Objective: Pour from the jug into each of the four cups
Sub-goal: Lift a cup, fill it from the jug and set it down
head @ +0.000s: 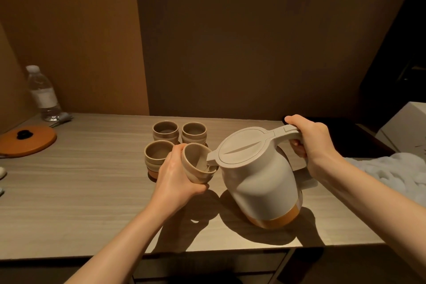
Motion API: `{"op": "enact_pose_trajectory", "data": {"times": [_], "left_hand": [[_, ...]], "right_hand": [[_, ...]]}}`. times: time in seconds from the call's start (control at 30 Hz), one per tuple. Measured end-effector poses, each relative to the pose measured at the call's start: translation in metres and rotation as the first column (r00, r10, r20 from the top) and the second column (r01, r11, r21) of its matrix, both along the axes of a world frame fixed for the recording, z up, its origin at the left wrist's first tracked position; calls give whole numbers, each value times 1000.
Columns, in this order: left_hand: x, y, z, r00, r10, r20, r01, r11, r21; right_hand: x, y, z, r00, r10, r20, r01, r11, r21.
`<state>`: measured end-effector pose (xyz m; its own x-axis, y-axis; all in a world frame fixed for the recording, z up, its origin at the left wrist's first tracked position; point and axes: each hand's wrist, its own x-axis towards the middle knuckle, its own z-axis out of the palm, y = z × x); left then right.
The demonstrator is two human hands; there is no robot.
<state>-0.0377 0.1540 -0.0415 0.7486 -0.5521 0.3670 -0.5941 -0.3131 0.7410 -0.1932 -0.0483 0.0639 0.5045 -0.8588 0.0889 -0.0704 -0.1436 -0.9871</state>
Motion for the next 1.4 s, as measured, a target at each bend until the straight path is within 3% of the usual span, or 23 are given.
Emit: {"op": "enact_pose_trajectory", "data": {"times": [1.4], "left_hand": [[-10, -2, -14, 996, -66, -60, 63, 997, -44]], "right_hand": [[-2, 1, 5, 997, 5, -73, -11, 997, -73]]}}
